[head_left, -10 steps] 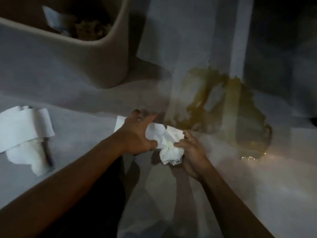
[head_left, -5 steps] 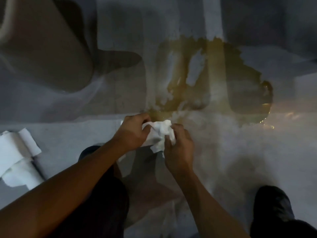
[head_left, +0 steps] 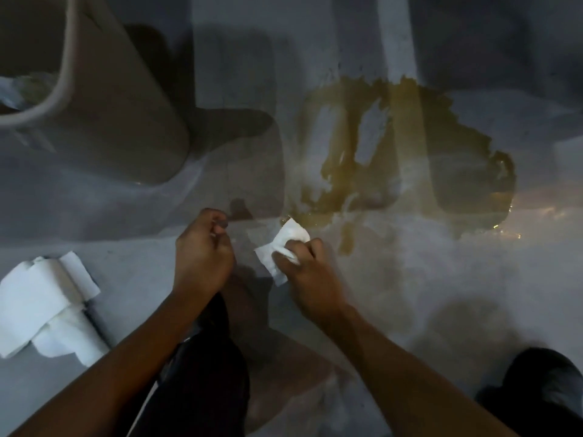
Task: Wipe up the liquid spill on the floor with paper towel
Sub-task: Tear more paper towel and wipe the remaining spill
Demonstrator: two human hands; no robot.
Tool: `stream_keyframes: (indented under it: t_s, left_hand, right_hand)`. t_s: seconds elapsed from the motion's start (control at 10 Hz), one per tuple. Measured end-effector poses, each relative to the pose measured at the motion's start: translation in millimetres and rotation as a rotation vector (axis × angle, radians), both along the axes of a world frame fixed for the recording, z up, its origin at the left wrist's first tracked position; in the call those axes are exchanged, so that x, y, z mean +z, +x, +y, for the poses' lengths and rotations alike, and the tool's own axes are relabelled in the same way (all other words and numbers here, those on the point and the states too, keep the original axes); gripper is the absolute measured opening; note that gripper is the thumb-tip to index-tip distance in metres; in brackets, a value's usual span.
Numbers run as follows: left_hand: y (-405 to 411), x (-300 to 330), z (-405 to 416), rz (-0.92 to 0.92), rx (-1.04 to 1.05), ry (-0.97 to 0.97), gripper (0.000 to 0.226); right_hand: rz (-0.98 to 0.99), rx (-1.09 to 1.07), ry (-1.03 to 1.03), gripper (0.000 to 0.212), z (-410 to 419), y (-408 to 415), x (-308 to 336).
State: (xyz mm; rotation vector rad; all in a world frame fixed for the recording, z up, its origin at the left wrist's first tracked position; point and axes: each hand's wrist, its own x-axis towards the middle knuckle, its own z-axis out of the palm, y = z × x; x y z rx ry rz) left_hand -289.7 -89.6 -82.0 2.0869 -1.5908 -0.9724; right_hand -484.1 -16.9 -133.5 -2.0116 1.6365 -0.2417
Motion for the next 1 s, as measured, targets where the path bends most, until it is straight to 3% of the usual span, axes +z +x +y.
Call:
stream_keyframes:
  t_s: [0.1,0.3,0.4,0.5,0.6,0.7,0.8,0.9,1.0]
  left_hand:
    - [-1,-7,8,-0.002,-0.092,-0.081,0.021]
    - [-16,-8,-4,0.039,-0.229,-0.085,0.031]
    - [-27,-4,-29,-0.007,-0.283,-0.04,0.041]
    - [-45,4,-58,-0.15,-0.382,0.002,0.051]
    - [-57,0,-92,-0.303,-0.375,0.117,0.062]
    - [-64,-12,-119,-0.437,-0.418,0.266,0.081]
    - [-75,-9,-118,-0.445,-0.457,0.373,0.091]
    - [-89,-6,-110,-0.393,-0.379,0.459,0.103]
    - [-105,-14,-105,-0.411,-0.284,0.411,0.099]
  right_hand:
    - [0.034,0.15,-0.029,0.032,-31,-29,-7]
    - [0.075,-0.156,-0.146,0.051,-144,-64,2]
    - [0.057,-0.267,-0.082,0.059,-176,-80,9]
    - [0.055,-0.297,-0.08,0.04,-180,-91,22]
    - [0.015,-0.361,-0.156,0.034,-183,-108,43]
    - [0.065,-0.465,-0.188,0.041,-227,-138,58]
    - [0.125,-0.437,-0.134,0.031,-275,-157,62]
    - [0.239,-0.306,0.047,0.032,-279,-145,51]
    - [0.329,-0.28,-0.03,0.054,-238,-120,38]
